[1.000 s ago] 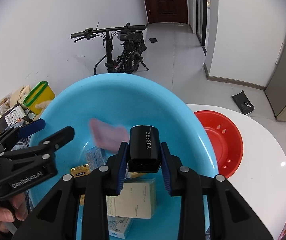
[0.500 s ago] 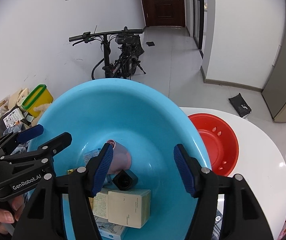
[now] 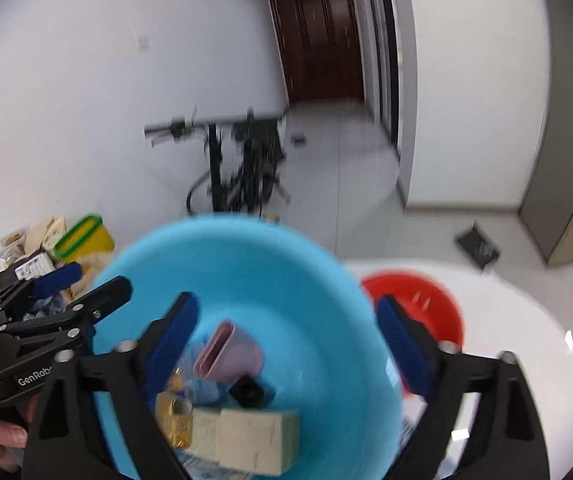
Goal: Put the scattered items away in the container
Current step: 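Raise both open tools away from the basin back over the table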
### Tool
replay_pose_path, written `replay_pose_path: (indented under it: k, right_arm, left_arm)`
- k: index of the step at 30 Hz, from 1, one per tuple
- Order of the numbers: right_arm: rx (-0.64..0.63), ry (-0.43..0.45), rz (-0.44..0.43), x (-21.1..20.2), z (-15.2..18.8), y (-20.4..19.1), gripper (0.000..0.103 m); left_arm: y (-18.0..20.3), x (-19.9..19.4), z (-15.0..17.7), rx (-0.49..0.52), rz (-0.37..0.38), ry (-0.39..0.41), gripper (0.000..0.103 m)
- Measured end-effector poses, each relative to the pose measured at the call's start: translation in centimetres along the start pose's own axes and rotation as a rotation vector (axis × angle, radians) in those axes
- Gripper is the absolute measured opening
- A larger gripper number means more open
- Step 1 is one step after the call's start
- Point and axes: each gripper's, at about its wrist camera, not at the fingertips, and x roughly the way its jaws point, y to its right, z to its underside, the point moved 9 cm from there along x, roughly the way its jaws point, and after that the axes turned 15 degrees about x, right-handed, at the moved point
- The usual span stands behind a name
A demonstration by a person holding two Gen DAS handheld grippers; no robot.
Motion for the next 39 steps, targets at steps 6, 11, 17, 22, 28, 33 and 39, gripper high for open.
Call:
replay_pose_path:
  k: [6,11,17,22,28,33,39]
  right_arm:
    - [-0.081,0.121,0.016,-2.3,-1.0,-0.9,0.102]
    - [-0.078,0.129,0.022,-3.1,-1.4,-1.3,0.102]
    - [-0.073,0.145,0.028,-4.4,-1.9,-1.4,0.102]
    - [-0.057,0.145,0.005,-6.6,-1.5,-1.5,0.103]
    - [-0.046,0.141,-0.043,-10.1,-0.4,-2.1,0.103]
    - [-0.009,0.138,-0.066,-13.2,0.5,-1.7,0.103]
    - [-0.030,0.154,-0.051,-16.8,2.1,-1.7,0.103]
  left_arm:
    - [-0.5,-2.7,-0.9,0.008,-0.035,0.148,0.103]
    - [-0.9,-4.2,-1.6,0.004,-0.058,0.193,0.103]
    - [-1.5,-5.6,-1.6,-0.028,-0.041,0.191,0.103]
    - [-1.5,-7.9,-0.6,-0.054,-0.022,0.166,0.103]
    - [-1.0,-13.0,0.1,-0.036,-0.030,0.227,0.103]
    - [-1.0,-17.7,1.2,-0.043,-0.017,0.265,0.103]
    - [-0.3,-22.0,2.5,-0.023,-0.004,0.295,0.103]
